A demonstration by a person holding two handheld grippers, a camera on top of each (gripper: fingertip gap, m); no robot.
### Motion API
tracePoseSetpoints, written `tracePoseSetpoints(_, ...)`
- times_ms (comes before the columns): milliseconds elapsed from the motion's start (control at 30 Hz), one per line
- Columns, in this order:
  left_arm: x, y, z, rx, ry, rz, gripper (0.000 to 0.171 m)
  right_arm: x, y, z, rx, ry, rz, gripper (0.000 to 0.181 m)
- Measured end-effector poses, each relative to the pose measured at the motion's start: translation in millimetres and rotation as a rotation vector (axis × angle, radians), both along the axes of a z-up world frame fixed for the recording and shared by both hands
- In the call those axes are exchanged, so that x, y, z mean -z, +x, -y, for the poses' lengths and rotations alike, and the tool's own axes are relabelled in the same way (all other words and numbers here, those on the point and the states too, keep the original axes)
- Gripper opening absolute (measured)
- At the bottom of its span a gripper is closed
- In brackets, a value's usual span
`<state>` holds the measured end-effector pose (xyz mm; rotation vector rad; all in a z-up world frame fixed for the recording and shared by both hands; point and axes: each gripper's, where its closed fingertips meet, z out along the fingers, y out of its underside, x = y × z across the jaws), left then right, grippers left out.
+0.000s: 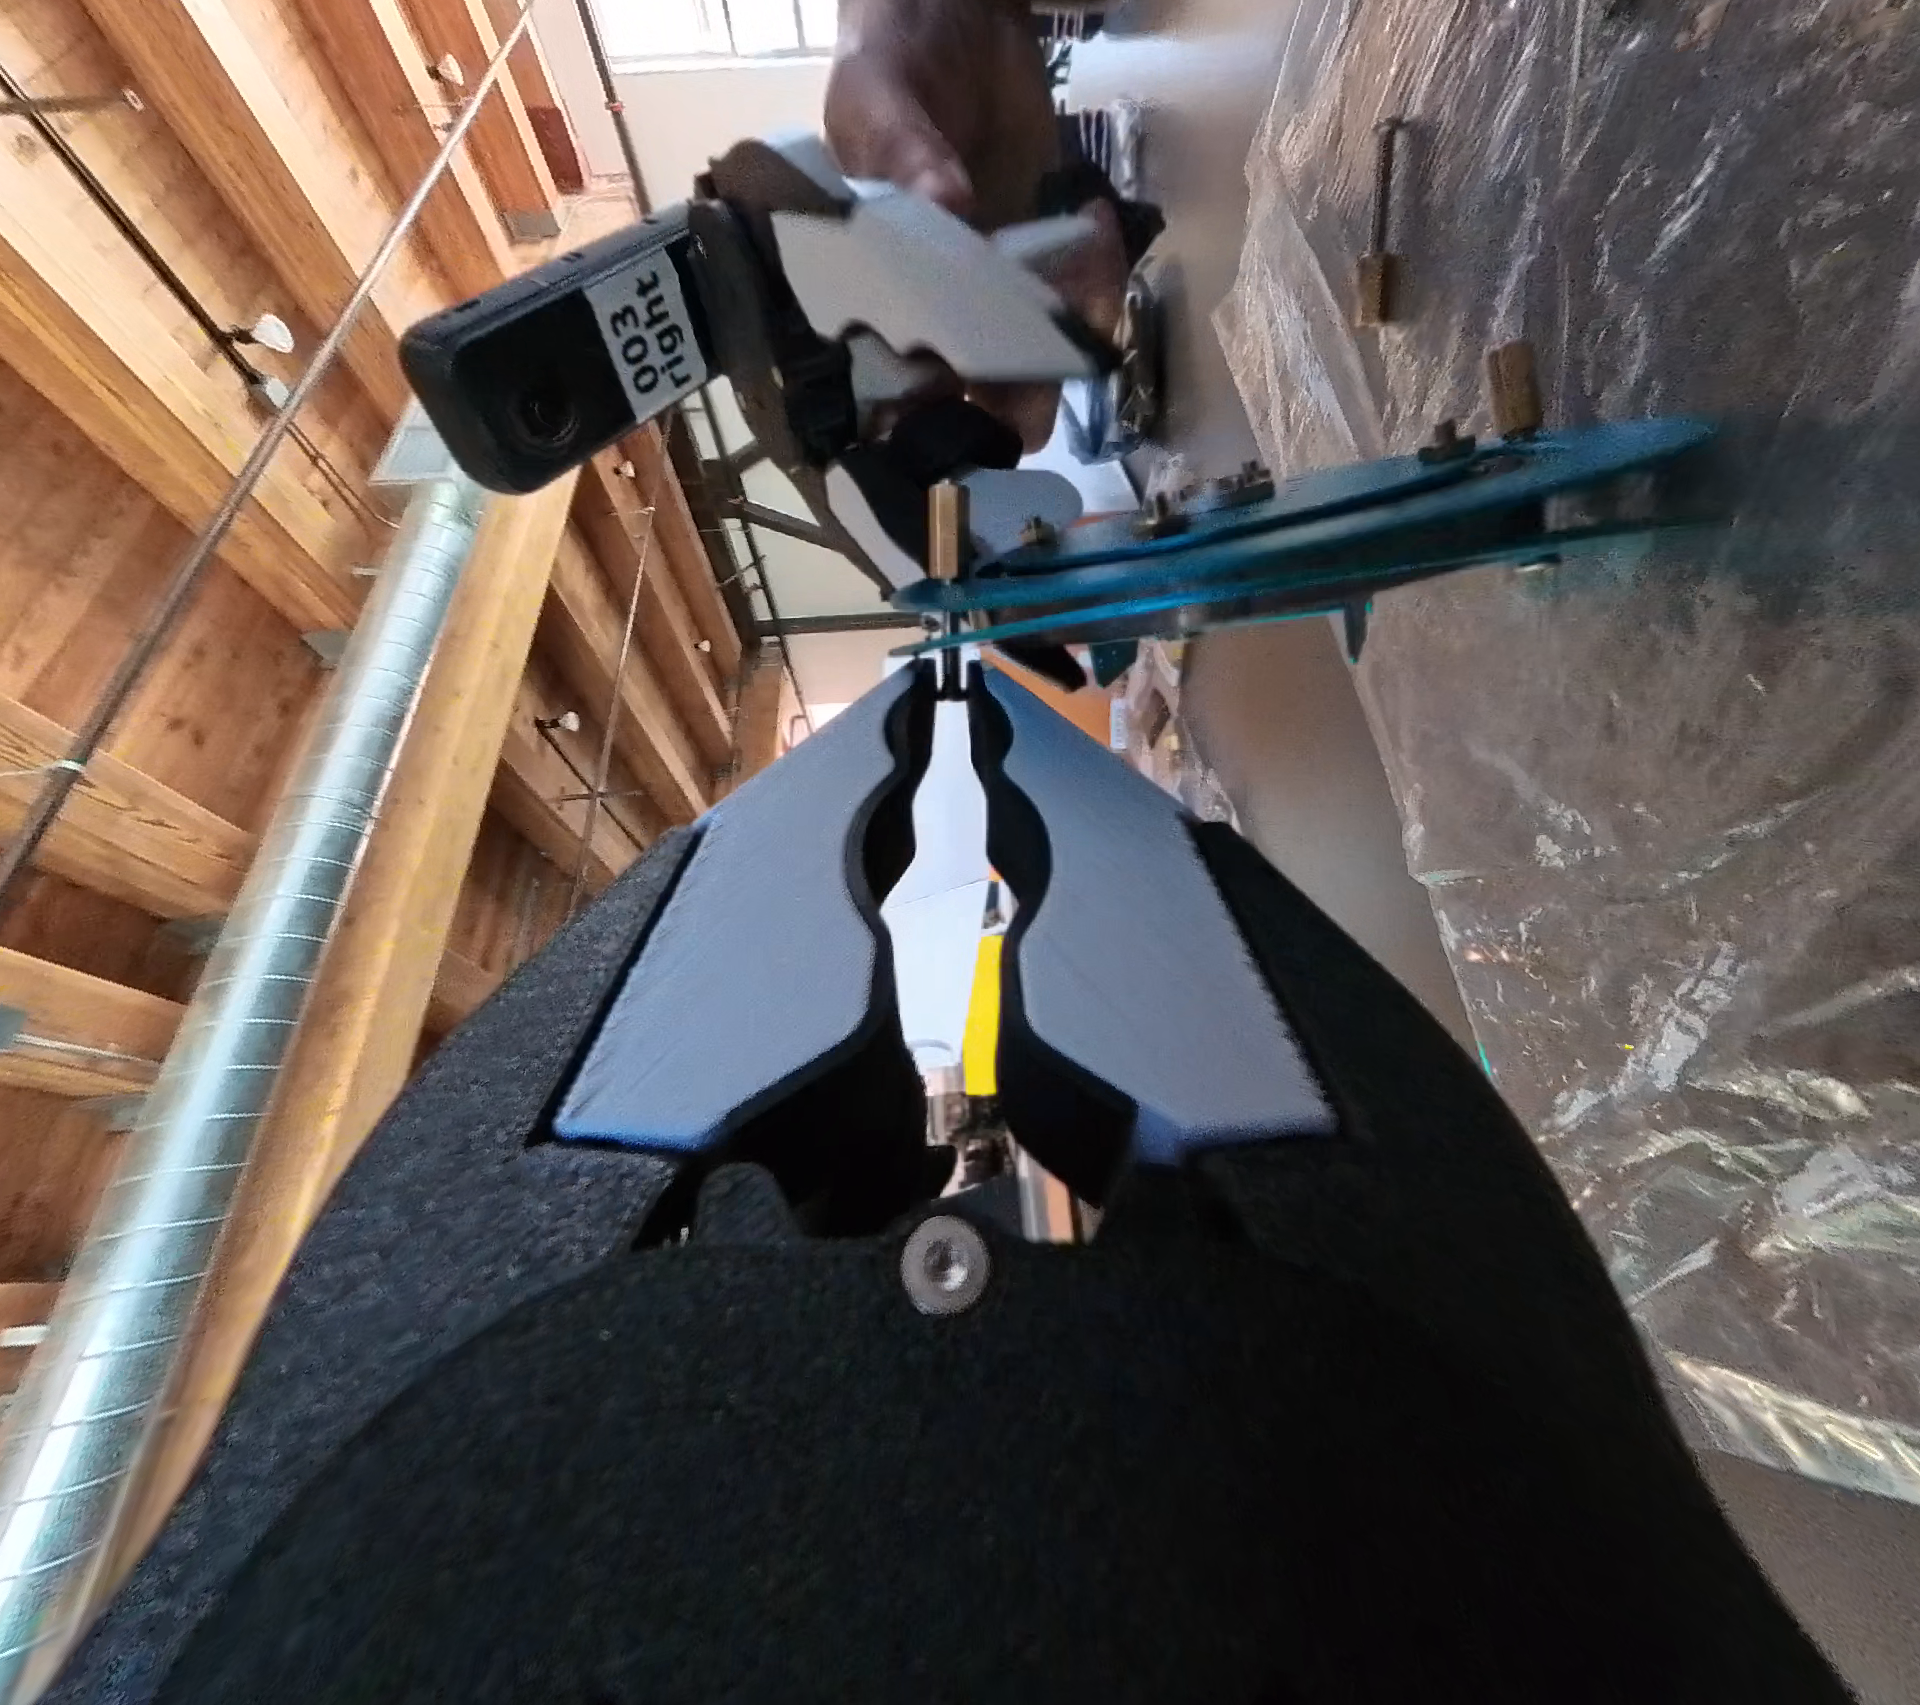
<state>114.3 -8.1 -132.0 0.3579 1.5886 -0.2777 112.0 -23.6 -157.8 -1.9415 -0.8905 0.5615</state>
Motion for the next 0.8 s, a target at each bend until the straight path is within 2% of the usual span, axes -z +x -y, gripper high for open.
tracePoseSetpoints(100, -2.1, -0.2, -5.7, -0.010, -0.041, -0.009, 0.007, 5.6, 10.1, -9.6, 0.020, 0.008, 0.038, 0.029)
tracePoseSetpoints(133, -4.1, -0.2, -8.8, -0.022, -0.066, -0.010, 0.008, 3.5, 8.2, -4.4, -0.020, 0.005, 0.004, 0.024)
tracePoseSetpoints(233, -5.5, -2.4, -15.6, -0.040, -0.107, -0.027, 0.008, -1.0, 2.0, 10.6, -0.097, -0.051, -0.121, 0.016)
tracePoseSetpoints(367, 6.1, -2.8, -31.9, -0.113, -0.167, -0.126, 0.009, 1.5, 4.3, 18.2, -0.096, -0.018, -0.130, 0.015)
tracePoseSetpoints(433, 19.2, -3.0, -51.0, -0.200, -0.282, -0.289, 0.008, 2.5, 5.4, 20.5, -0.089, -0.015, -0.144, 0.015)
tracePoseSetpoints(500, 21.2, -9.4, -65.1, -0.249, -0.536, -0.479, 0.012, 3.4, 6.5, 21.0, -0.077, -0.039, -0.163, 0.015)
tracePoseSetpoints(567, 10.3, -23.7, -60.8, -0.191, -0.849, -0.690, 0.017, 3.5, 6.8, 20.8, -0.069, -0.072, -0.188, 0.015)
tracePoseSetpoints(633, -0.8, -40.5, -39.3, -0.074, -1.114, -0.947, 0.041, 3.4, 7.3, 19.3, -0.056, -0.106, -0.211, 0.015)
tracePoseSetpoints(700, -2.8, -50.8, -17.4, -0.001, -1.203, -1.108, 0.059, 2.7, 6.8, 16.7, -0.045, -0.100, -0.209, 0.015)
tracePoseSetpoints(800, 13.8, -49.6, -0.2, -0.039, -1.136, -1.176, 0.056, -0.5, 2.1, 14.5, -0.049, -0.058, -0.189, 0.014)
